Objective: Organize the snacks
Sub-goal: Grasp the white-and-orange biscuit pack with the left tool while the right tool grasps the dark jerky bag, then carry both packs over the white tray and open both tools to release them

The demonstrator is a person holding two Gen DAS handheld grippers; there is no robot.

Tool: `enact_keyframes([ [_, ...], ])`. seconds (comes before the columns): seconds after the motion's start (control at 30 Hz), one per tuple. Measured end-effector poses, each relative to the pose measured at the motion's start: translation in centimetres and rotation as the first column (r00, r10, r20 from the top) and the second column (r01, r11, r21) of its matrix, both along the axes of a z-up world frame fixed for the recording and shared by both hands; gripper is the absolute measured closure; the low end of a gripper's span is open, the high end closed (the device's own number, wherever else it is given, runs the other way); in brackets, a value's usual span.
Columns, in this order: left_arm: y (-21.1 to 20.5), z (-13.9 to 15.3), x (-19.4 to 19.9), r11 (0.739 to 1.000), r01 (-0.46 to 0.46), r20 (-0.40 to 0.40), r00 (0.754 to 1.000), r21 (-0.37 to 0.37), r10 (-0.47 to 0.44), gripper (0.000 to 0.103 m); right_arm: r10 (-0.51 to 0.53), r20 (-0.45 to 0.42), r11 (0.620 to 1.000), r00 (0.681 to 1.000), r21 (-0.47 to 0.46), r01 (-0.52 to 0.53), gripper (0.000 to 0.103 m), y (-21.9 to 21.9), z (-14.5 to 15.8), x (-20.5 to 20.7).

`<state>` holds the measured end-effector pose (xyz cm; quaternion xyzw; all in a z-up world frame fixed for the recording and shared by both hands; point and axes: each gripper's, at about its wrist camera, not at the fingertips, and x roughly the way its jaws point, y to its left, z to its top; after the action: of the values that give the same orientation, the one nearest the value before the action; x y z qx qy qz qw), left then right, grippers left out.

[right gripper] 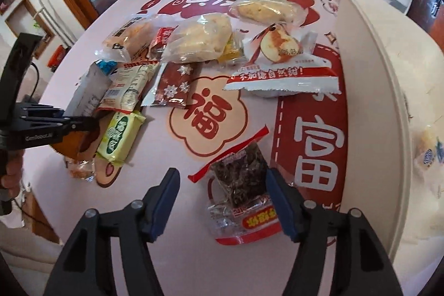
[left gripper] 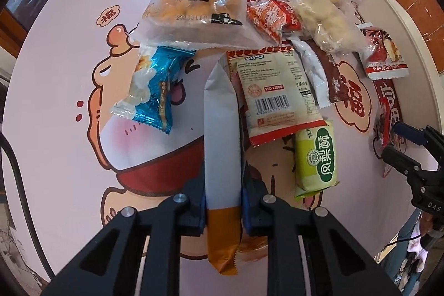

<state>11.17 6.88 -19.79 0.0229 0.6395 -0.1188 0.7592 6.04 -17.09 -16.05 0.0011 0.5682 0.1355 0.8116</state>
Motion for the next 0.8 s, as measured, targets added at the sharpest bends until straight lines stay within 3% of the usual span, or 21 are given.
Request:
enact_keyframes([
  [0.27, 2.4, 0.4, -0.8, 1.000, 0.006, -0.007, 1.000, -0.009, -0.007, 0.085, 0.077, -0.014, 0.995, 0.997, -0.067, -0.078, 0.037, 0.1, 0.4, 0.2],
  [0.37, 2.7, 0.5, -0.9, 1.000, 0.009, -0.003, 1.000, -0.007, -0.009, 0.085, 0.116, -0.030, 0.983, 0.993, -0.137, -0.119, 0.037, 0.9, -0.3, 0.3],
  [0.47, 2.6, 0.6, -1.1, 1.000, 0.013, 0.006, 1.000, -0.001, -0.013, 0.085, 0.119, -0.048, 0.973, 0.992, -0.191, -0.126, 0.038, 1.4, -1.4, 0.5],
  [0.53, 2.1, 0.6, -1.2, 1.000, 0.020, 0.018, 1.000, 0.008, -0.020, 0.086, 0.098, -0.035, 0.979, 0.995, -0.174, -0.103, 0.039, 1.1, -1.8, 0.5],
  [0.57, 1.8, 0.6, -1.3, 1.000, 0.023, 0.024, 0.999, 0.011, -0.023, 0.087, 0.085, -0.031, 0.983, 0.996, -0.162, -0.089, 0.044, 1.0, -1.9, 0.5],
  [0.6, 1.7, 0.6, -1.4, 1.000, 0.025, 0.031, 0.999, 0.012, -0.025, 0.087, 0.074, -0.018, 0.984, 0.997, -0.162, -0.076, 0.055, 0.9, -1.9, 0.5],
  [0.8, 2.3, 1.6, -2.1, 1.000, 0.003, 0.094, 0.996, 0.002, -0.003, 0.088, 0.046, -0.004, 0.990, 0.999, -0.131, -0.046, 0.060, 1.5, -1.2, 0.2],
])
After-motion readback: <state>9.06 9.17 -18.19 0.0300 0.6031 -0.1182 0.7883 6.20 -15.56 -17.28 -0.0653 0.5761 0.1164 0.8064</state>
